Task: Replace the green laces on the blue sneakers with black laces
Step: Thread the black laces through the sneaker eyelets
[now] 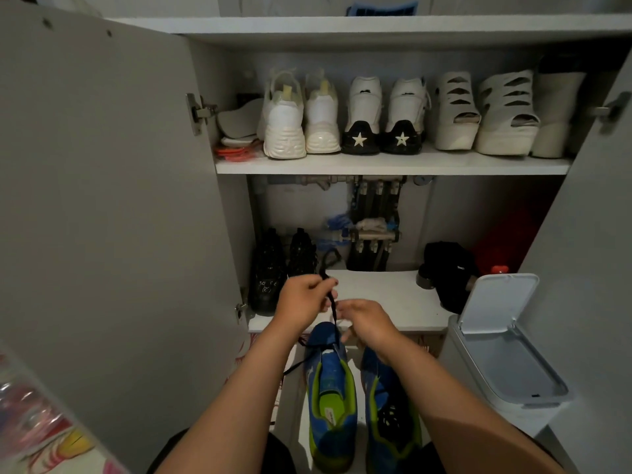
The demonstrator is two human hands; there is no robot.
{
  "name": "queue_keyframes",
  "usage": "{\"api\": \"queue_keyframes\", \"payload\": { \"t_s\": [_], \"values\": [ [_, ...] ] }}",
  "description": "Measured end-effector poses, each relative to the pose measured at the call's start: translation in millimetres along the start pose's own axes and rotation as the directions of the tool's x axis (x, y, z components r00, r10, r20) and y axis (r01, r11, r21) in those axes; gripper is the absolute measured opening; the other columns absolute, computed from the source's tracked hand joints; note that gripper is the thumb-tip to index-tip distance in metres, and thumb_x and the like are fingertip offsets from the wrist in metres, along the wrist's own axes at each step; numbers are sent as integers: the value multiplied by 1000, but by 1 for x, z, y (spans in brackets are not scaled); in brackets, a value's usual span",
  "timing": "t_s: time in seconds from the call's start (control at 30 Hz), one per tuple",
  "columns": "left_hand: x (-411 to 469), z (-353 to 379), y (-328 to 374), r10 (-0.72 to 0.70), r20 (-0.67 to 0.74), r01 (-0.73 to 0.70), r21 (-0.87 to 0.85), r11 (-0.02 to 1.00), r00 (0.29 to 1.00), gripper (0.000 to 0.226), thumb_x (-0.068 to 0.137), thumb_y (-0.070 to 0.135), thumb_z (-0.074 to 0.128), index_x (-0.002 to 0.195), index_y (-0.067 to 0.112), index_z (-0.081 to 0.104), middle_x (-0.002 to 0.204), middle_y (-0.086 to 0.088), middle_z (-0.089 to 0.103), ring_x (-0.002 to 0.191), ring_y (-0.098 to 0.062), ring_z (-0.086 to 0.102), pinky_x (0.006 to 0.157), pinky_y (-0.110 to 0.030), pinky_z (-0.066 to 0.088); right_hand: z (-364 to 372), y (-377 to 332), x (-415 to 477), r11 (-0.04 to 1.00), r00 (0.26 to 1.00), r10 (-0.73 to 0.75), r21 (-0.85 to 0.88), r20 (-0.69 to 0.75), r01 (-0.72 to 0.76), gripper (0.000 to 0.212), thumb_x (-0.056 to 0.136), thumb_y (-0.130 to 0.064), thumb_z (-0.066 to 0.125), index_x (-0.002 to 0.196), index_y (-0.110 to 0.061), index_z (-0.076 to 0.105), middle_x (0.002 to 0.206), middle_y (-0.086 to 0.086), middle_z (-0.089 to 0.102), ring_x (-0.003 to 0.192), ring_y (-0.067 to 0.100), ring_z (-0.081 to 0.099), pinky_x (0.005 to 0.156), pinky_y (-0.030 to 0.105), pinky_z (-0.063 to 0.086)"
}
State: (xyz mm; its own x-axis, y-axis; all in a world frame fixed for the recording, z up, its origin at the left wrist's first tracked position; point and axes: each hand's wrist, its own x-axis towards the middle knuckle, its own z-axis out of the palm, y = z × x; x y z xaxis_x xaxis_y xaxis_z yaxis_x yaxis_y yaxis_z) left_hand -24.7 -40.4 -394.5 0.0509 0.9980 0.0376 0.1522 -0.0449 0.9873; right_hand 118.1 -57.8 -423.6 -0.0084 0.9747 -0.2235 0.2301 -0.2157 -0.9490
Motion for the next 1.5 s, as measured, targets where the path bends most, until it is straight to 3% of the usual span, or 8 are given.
{"api": "queue_keyframes", "payload": {
  "t_s": [0.27,0.6,0.73,0.87,0.97,1.2,1.37,1.5],
  "values": [
    [-1,-5,6,-24,-60,11,-204,979,998,14,94,20,65,85,16,75,74,1,73,61,-5,60,64,-21,54,0,22,15,948,996,-51,-309,75,72,14,95,-23,64,86,-15,71,77,8,73,59,23,69,62,26,52],
    [7,-9,-15,-220,224,162,254,954,949,33,96,-5,46,123,5,63,108,0,62,73,-6,57,48,-10,44,-7,-16,19,935,927,-327,79,-184,346,23,96,-8,60,87,-22,75,71,5,71,48,13,52,44,22,42],
    [10,2,-27,-157,357,21,356,934,921,15,94,10,61,93,23,69,84,7,66,68,-5,62,63,-17,51,-5,-19,18,914,915,-362,124,-180,386,30,96,-4,59,87,-27,76,82,19,72,49,15,51,46,22,44],
    [17,9,-28,-117,290,7,354,935,950,23,92,24,66,74,10,71,73,-8,69,61,-12,63,63,-26,50,-5,-18,20,925,923,-335,123,-187,361,23,95,-7,63,91,-25,76,83,17,73,51,10,56,48,21,47],
    [19,7,-22,-31,172,-6,212,977,985,23,94,19,61,76,14,74,69,5,70,58,-7,62,57,-21,49,-8,-11,22,955,954,-261,107,-145,278,12,94,-16,66,103,-18,74,85,-1,73,52,8,59,47,17,44],
    [17,3,-15,-39,80,34,63,997,996,22,98,11,54,95,11,75,70,7,69,50,-1,57,47,-12,40,-8,-5,23,999,998,-21,36,55,19,25,101,-27,47,118,-19,64,109,-1,65,61,18,63,44,22,38],
    [19,-3,-10,-73,-35,69,-96,993,997,20,99,15,52,89,13,69,74,1,69,47,-5,55,53,-22,50,5,7,28,987,972,126,-123,196,-103,31,98,-23,41,125,-16,54,113,9,65,73,19,67,54,28,44],
    [21,-19,-13,-107,-187,93,-85,992,976,16,99,14,51,92,8,64,68,-3,68,39,-5,49,37,-15,38,5,22,38,939,993,63,-344,100,-25,38,92,-10,57,128,-21,55,85,5,72,67,11,67,58,21,49]
  ]
}}
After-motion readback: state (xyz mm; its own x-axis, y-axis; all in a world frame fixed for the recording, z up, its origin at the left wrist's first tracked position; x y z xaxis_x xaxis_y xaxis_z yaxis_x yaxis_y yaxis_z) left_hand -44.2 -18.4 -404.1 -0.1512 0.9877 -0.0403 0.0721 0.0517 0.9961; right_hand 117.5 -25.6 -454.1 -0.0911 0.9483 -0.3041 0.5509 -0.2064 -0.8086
